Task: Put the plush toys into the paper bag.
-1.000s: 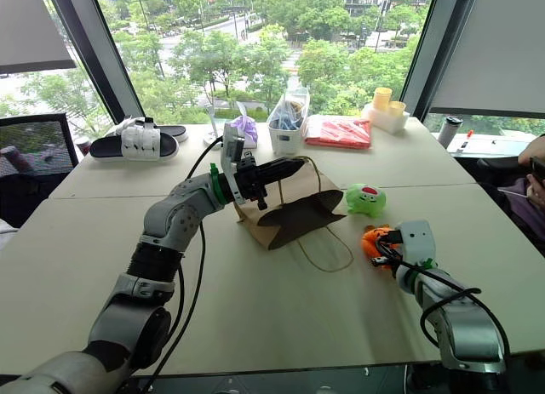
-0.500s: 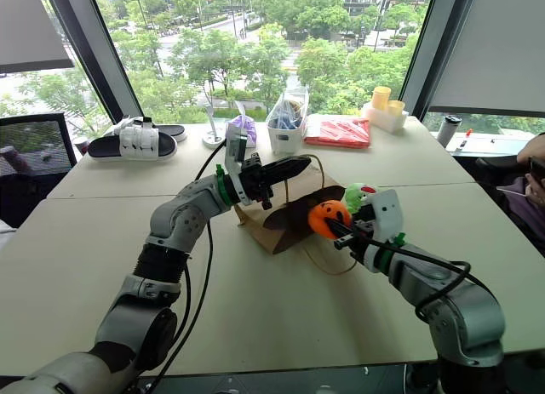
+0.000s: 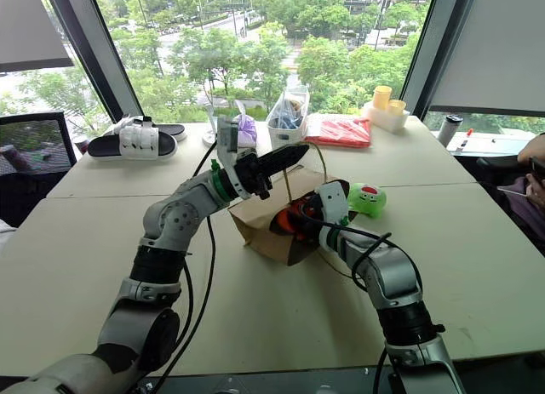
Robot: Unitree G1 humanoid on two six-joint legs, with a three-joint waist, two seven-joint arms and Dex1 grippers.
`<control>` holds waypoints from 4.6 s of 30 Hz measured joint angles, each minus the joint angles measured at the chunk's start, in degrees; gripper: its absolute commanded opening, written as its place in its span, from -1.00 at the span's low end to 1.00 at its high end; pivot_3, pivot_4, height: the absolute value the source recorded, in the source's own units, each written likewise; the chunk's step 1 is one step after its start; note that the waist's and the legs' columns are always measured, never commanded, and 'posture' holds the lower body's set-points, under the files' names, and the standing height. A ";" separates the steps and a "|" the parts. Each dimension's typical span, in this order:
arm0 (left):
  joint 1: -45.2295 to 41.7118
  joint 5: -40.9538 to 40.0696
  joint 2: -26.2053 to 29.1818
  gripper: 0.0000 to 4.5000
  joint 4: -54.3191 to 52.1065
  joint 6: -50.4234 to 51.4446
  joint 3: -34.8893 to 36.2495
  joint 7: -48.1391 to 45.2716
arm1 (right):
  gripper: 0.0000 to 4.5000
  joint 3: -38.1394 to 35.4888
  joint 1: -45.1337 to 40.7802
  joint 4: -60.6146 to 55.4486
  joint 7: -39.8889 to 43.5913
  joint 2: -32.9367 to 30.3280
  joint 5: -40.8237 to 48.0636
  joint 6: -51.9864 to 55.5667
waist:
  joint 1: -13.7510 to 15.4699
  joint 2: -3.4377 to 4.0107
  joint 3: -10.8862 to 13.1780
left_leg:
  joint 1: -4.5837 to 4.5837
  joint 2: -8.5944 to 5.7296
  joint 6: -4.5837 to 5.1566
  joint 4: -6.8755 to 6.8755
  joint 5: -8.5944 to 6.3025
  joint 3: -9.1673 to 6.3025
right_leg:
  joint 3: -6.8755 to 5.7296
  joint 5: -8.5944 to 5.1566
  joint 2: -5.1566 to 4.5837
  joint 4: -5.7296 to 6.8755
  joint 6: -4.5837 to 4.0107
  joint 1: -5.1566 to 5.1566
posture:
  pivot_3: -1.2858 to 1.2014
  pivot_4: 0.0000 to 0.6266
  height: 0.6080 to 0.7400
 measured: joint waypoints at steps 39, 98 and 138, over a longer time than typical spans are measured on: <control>3.19 2.65 1.53 -1.00 -2.43 -2.07 0.21 4.93 | -0.76 -12.11 -30.69 74.58 -5.13 -4.08 -12.35 -33.45 | -0.42 0.01 -0.03 | 0.02 -0.03 -0.06 -0.03 0.04 0.15 | 0.24 0.05 0.00 -0.09 -0.06 0.03 | 0.03 -0.52 1.00; -2.92 -5.53 -0.99 -1.00 6.77 0.12 7.61 7.74 | 0.58 -30.13 15.98 -21.50 3.74 -12.55 25.29 11.97 | 1.10 -0.02 0.01 | -0.05 -0.03 0.28 0.01 -0.15 -0.01 | 0.14 0.03 0.04 -0.07 -0.04 0.03 | 0.03 -0.52 1.00; -2.13 -3.70 -1.17 -1.00 10.30 -3.13 6.45 3.07 | 0.71 -35.46 42.26 -18.62 -4.75 -0.32 46.58 1.24 | 1.40 0.00 0.00 | 0.08 0.00 0.33 0.00 -0.18 0.11 | 0.26 0.02 0.09 -0.06 -0.03 0.10 | 0.03 -0.52 1.00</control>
